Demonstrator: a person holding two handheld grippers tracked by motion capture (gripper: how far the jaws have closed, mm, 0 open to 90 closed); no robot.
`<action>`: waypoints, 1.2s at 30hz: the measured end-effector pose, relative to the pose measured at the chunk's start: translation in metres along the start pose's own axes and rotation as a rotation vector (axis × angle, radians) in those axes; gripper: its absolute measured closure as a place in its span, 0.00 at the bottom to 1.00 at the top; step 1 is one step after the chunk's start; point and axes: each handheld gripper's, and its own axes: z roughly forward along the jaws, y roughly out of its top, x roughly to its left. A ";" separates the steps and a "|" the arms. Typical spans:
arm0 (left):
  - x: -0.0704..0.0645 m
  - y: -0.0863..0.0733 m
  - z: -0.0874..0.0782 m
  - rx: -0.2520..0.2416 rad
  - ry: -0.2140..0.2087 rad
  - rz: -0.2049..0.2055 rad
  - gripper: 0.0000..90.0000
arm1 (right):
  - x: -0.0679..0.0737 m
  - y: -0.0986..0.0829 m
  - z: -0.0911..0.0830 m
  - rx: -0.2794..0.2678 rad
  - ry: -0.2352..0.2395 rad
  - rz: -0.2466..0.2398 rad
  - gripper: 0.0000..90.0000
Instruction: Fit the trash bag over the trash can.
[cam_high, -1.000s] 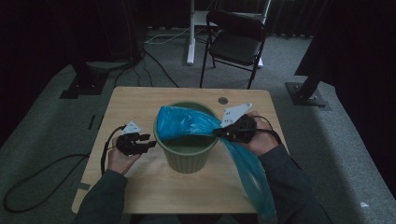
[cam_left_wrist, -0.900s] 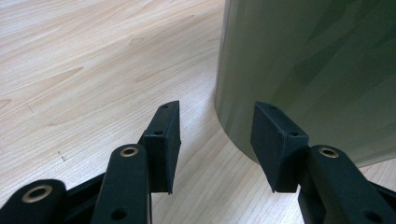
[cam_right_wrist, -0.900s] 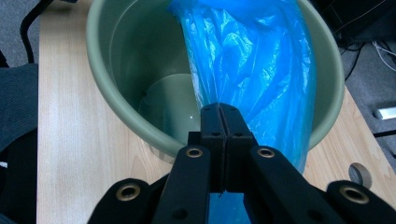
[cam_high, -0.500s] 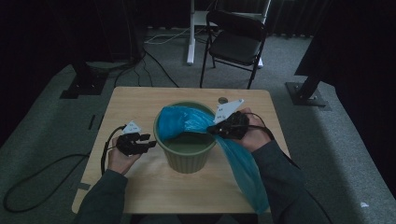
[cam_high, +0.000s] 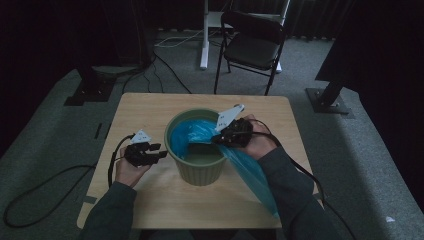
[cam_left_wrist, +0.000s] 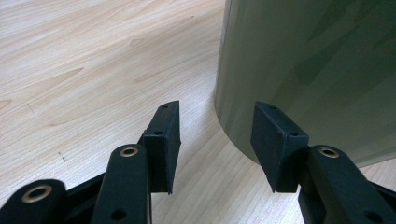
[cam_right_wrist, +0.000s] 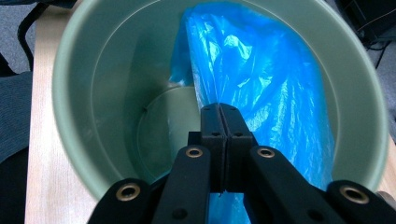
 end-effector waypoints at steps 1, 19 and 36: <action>0.000 0.000 0.000 0.000 0.000 0.001 0.58 | 0.000 0.001 0.002 0.001 0.002 0.002 0.99; 0.000 0.000 0.000 0.000 -0.001 0.004 0.58 | -0.005 0.017 0.034 0.020 0.001 0.030 0.86; -0.001 0.000 0.000 -0.002 -0.001 0.005 0.58 | 0.012 0.002 -0.032 -0.110 -0.092 0.084 0.56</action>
